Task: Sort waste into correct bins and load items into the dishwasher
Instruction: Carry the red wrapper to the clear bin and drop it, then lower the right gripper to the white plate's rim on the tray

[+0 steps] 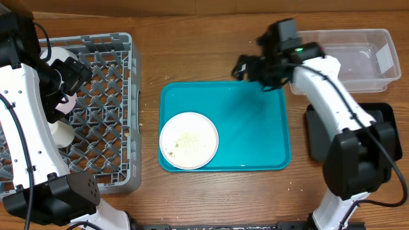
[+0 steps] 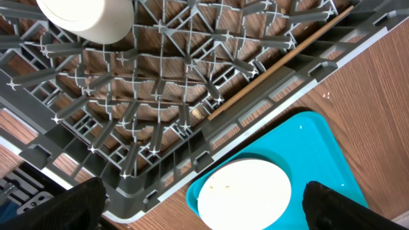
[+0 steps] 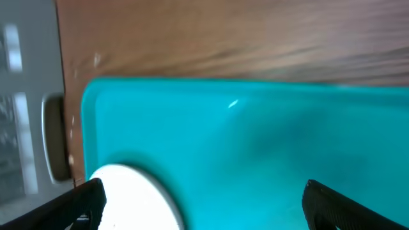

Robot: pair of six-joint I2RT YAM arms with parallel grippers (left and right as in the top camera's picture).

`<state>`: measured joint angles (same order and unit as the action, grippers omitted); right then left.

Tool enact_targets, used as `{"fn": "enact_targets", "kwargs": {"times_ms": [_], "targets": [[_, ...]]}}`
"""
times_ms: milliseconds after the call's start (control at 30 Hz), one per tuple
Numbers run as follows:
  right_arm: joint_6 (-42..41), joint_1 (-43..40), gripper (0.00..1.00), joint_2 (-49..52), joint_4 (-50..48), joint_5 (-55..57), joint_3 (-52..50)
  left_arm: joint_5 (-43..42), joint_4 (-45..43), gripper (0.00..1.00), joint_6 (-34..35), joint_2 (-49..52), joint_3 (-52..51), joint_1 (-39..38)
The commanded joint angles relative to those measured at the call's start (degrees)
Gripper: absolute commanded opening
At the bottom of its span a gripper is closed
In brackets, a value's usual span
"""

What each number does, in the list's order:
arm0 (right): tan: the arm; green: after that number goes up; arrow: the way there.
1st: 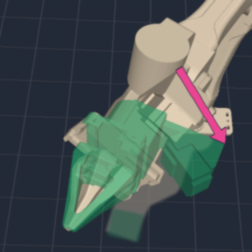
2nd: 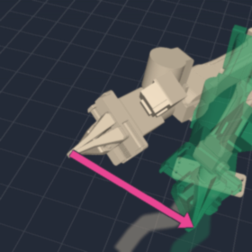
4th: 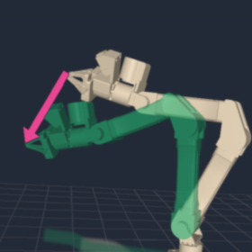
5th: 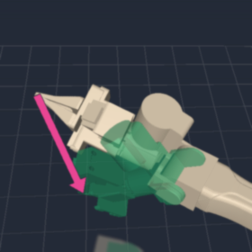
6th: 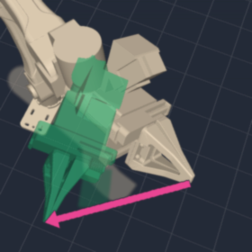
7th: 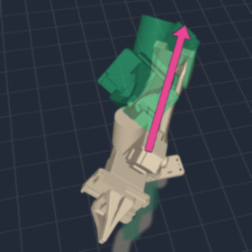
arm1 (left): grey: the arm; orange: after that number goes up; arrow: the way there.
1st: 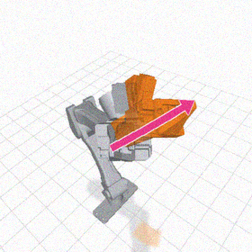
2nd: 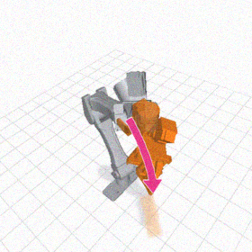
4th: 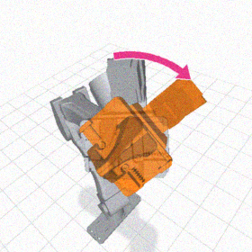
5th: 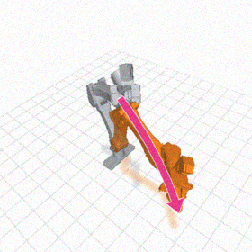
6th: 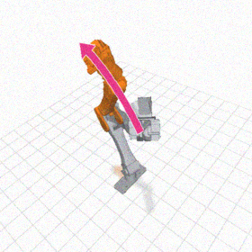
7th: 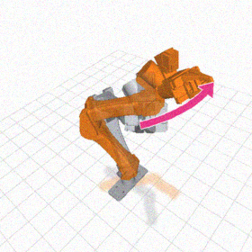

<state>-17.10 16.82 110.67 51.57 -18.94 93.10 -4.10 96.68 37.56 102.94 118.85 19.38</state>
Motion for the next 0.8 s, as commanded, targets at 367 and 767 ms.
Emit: {"fn": "enact_targets", "kwargs": {"times_ms": [367,767], "targets": [[-7.91,15.74,1.00,-0.55,-2.03,9.46,-8.35,0.02,0.13,1.00,-0.09,-0.28,0.17,-0.02],[-8.41,12.20,1.00,-3.10,0.57,-10.54,-7.17,0.02,0.13,1.00,-0.09,-0.28,0.17,-0.02]]}}
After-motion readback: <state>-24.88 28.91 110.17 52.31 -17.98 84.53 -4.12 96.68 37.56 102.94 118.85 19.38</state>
